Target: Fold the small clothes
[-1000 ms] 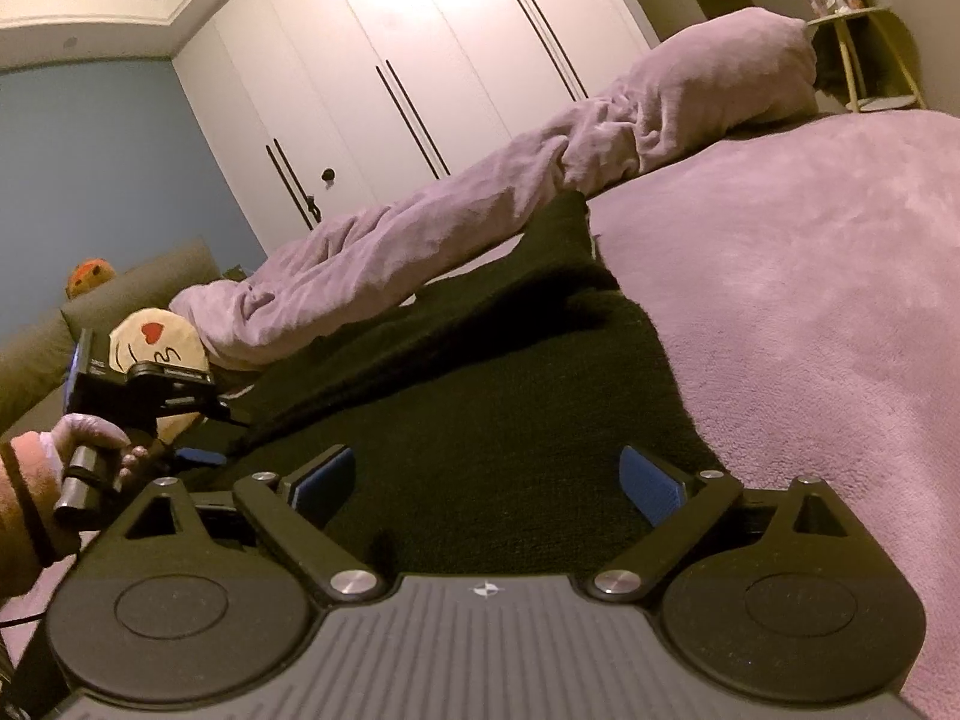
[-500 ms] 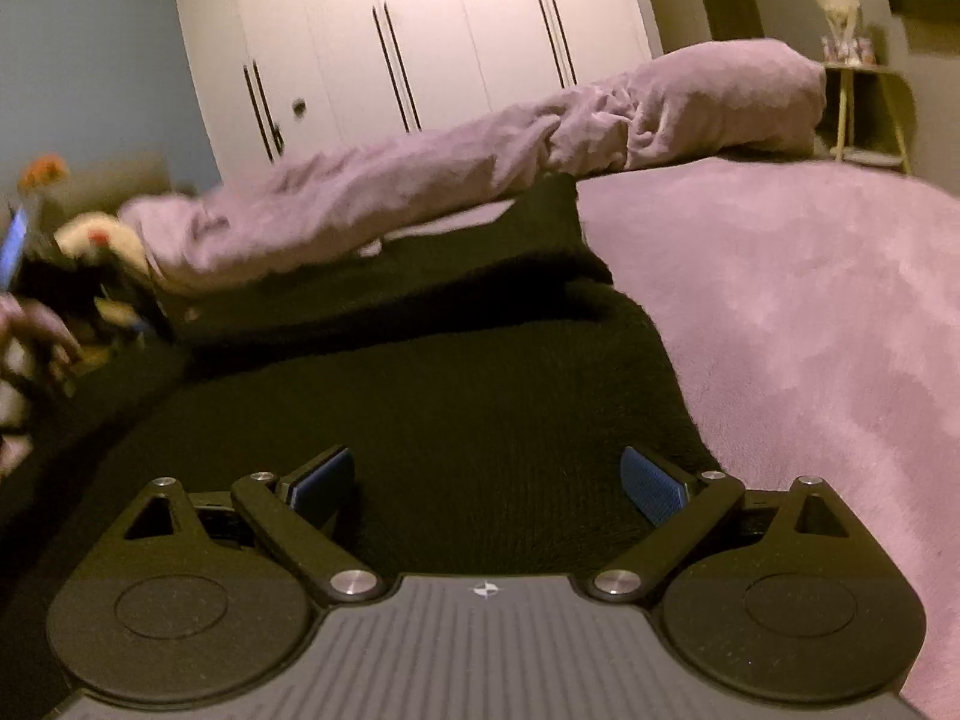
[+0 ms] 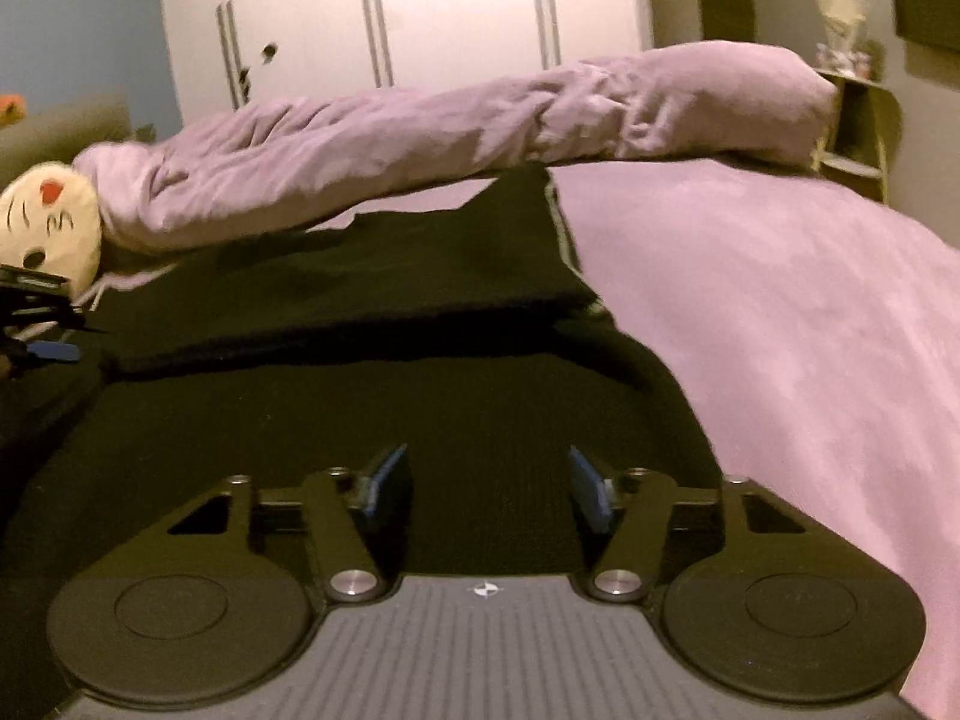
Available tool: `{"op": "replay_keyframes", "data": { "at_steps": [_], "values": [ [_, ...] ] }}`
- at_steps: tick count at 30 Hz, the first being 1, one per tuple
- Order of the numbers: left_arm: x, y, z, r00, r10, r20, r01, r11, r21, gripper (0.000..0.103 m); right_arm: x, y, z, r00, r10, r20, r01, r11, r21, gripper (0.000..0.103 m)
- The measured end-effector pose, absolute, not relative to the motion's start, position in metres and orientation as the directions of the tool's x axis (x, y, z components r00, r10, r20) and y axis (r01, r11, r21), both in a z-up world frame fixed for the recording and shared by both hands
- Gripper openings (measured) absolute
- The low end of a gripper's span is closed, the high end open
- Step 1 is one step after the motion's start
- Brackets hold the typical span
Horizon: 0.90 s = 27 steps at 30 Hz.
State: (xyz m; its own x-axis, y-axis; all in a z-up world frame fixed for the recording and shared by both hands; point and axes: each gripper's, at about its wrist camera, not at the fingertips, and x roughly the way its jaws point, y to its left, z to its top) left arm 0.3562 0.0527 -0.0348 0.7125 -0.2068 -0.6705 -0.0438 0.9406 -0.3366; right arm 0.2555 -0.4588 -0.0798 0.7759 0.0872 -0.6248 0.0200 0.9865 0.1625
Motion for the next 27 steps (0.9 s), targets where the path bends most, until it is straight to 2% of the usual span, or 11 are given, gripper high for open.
{"op": "replay_keyframes", "data": {
  "at_steps": [3, 6, 11, 12, 15, 21, 24, 27],
  "values": [
    [0.344, 0.072, -0.04, 0.698, -0.217, -0.682, -0.049, 0.936, -0.348, 0.061, 0.278, -0.455, -0.082, 0.764, 0.075, -0.641, 0.028, 0.988, 0.149, 0.049],
    [0.335, 0.093, -0.044, 0.68, -0.223, -0.699, -0.073, 0.928, -0.366, 0.067, 0.298, -0.453, -0.086, 0.757, 0.047, -0.651, 0.05, 0.99, 0.131, 0.049],
    [0.321, 0.132, -0.041, 0.679, -0.263, -0.686, -0.103, 0.89, -0.444, 0.092, 0.314, -0.437, -0.093, 0.752, -0.068, -0.655, 0.087, 0.996, -0.003, 0.054],
    [0.319, 0.145, -0.039, 0.688, -0.274, -0.672, -0.115, 0.873, -0.473, 0.094, 0.313, -0.434, -0.092, 0.751, -0.082, -0.655, 0.098, 0.995, -0.013, 0.056],
    [0.314, 0.194, -0.037, 0.728, -0.29, -0.622, -0.173, 0.8, -0.575, 0.095, 0.307, -0.43, -0.089, 0.748, -0.113, -0.654, 0.138, 0.99, -0.012, 0.058],
    [0.306, 0.307, -0.043, 0.807, -0.135, -0.575, -0.365, 0.652, -0.664, 0.094, 0.295, -0.423, -0.095, 0.768, -0.153, -0.622, 0.196, 0.981, 0.001, 0.065],
    [0.311, 0.356, -0.056, 0.821, -0.091, -0.563, -0.433, 0.544, -0.719, 0.089, 0.294, -0.418, -0.1, 0.777, -0.17, -0.606, 0.201, 0.979, -0.017, 0.068],
    [0.326, 0.388, -0.075, 0.825, -0.108, -0.555, -0.459, 0.445, -0.769, 0.083, 0.295, -0.421, -0.101, 0.783, -0.162, -0.6, 0.203, 0.979, 0.0, 0.07]
  ]
}}
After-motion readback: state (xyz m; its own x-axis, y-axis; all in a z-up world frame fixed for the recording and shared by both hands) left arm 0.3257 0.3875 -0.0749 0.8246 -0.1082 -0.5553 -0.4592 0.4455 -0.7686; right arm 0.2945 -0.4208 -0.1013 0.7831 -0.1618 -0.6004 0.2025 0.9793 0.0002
